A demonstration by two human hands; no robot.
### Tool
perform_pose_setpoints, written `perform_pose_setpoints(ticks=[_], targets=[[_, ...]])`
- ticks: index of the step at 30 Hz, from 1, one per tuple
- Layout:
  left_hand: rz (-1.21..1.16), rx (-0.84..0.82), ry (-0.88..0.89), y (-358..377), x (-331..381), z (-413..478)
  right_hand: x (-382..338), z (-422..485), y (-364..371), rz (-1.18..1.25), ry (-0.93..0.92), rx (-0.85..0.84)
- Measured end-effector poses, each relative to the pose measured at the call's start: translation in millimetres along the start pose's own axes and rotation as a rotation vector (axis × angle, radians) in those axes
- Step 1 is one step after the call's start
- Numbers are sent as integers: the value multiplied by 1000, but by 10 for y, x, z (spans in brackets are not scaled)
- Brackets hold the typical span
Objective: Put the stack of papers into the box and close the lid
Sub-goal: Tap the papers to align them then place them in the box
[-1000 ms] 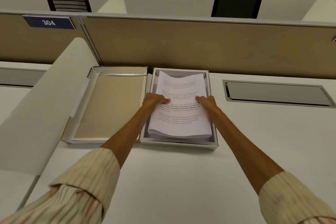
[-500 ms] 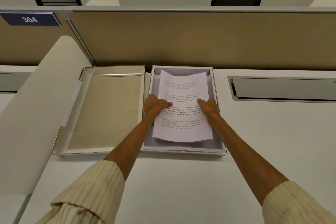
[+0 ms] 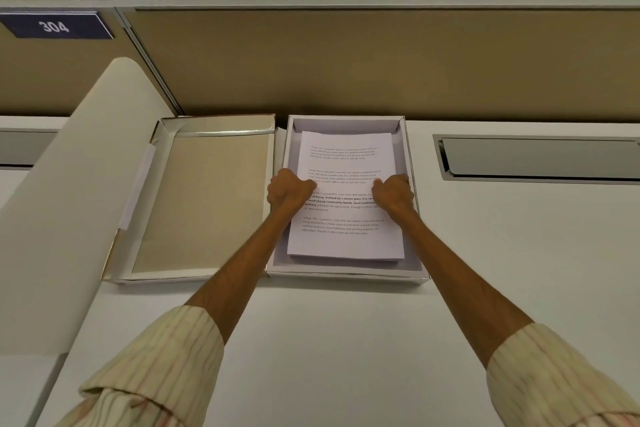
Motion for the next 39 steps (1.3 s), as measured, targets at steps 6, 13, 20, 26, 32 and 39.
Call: perform_pose_setpoints(ticks=[6, 13, 20, 26, 32, 39], targets=[[23, 21, 12, 62, -22, 6, 16, -3, -30, -94, -163, 107], [3, 14, -8, 97, -16, 5, 103, -14, -19, -59, -219, 183], [-46, 13, -58, 111, -109, 27, 145, 23, 0, 29, -196, 178], [-78, 25, -75, 81, -154, 22, 155, 8, -8, 49, -177, 188], [-51, 36, 42, -149, -178, -422, 143, -427, -137, 48, -201, 184], [-52, 164, 69, -542, -602, -918, 6, -965, 13, -42, -312, 70]])
Point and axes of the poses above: each hand's wrist, its own z-axis towards the middle knuckle, its own y-axis out of the palm, x = y × z, the point moved 3 cm from there along z, towards the middle knuckle, and after that the axes turned 3 degrees about z, right-handed, at the moved point
